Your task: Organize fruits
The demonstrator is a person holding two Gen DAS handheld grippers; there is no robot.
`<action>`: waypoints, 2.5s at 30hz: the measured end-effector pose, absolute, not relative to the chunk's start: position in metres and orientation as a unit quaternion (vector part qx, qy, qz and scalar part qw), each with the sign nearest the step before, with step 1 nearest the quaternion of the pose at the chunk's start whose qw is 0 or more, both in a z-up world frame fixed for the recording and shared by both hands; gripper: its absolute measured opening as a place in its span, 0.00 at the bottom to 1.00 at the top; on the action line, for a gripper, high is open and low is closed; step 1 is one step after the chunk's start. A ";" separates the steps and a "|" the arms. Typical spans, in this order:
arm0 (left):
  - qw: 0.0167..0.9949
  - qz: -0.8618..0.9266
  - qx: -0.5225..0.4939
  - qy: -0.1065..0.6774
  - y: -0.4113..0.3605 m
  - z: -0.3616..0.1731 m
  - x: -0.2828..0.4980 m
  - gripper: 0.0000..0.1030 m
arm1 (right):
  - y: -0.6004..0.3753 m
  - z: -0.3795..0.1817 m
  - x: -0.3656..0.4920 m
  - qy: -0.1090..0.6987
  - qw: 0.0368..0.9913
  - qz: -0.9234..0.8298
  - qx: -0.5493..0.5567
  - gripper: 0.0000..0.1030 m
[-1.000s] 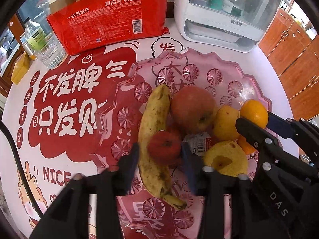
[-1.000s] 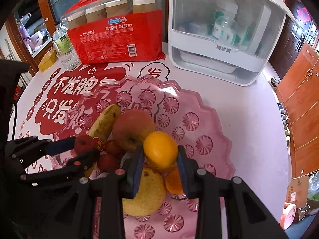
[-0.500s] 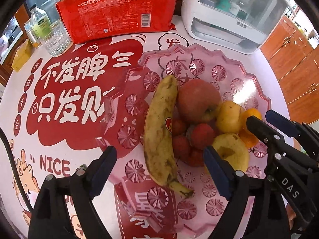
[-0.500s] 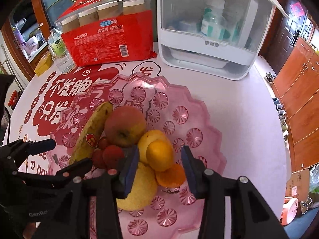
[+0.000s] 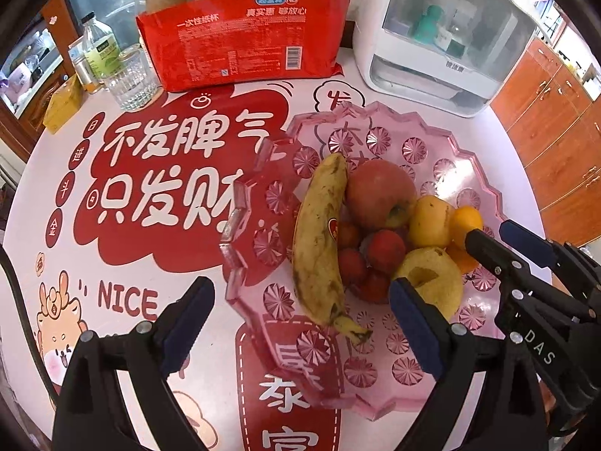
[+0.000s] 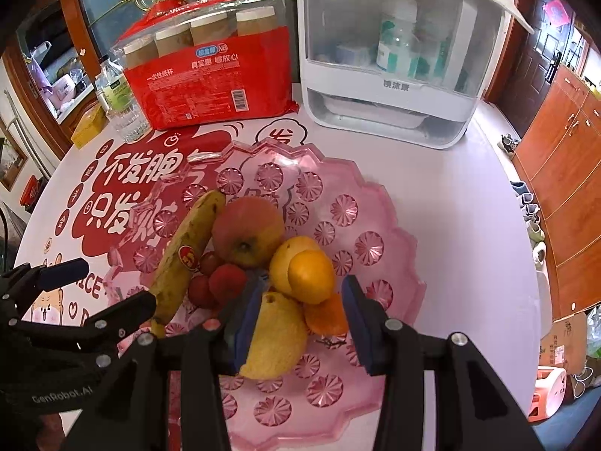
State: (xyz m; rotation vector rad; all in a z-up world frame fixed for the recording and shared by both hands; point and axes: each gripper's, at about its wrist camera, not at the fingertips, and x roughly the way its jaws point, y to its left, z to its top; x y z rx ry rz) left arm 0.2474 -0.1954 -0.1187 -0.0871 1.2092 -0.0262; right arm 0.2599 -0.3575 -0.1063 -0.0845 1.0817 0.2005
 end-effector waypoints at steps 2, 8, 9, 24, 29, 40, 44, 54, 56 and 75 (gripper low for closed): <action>0.825 -0.011 -0.040 0.564 -0.194 -0.114 0.243 0.91 | -0.357 -0.102 0.257 0.511 0.853 0.096 -0.039 0.43; 0.835 0.001 -0.039 0.549 -0.183 -0.097 0.220 0.91 | -0.356 -0.090 0.239 0.506 0.856 0.101 -0.029 0.44; 0.836 0.004 -0.041 0.547 -0.180 -0.094 0.215 0.91 | -0.356 -0.087 0.233 0.505 0.856 0.103 -0.025 0.46; 0.855 0.020 -0.037 0.517 -0.147 -0.057 0.125 0.91 | -0.330 -0.058 0.149 0.481 0.867 0.127 -0.018 0.50; 0.864 0.023 -0.034 0.502 -0.138 -0.036 0.093 0.92 | -0.320 -0.038 0.119 0.468 0.874 0.131 -0.014 0.55; 0.881 0.042 -0.027 0.471 -0.113 0.006 0.033 0.96 | -0.309 0.007 0.056 0.436 0.894 0.096 0.025 0.72; 0.883 0.050 -0.027 0.466 -0.106 0.013 0.019 0.96 | -0.302 0.010 0.038 0.440 0.893 0.089 0.035 0.72; 0.881 0.054 -0.021 0.470 -0.094 0.014 0.002 0.96 | -0.278 0.011 0.014 0.447 0.891 0.083 0.021 0.72; 0.879 0.052 -0.021 0.473 -0.093 0.013 0.001 0.96 | -0.276 0.012 0.011 0.444 0.892 0.077 0.021 0.72; 0.877 0.060 -0.018 0.477 -0.083 0.011 0.000 0.96 | -0.262 0.023 0.004 0.431 0.900 0.073 0.008 0.72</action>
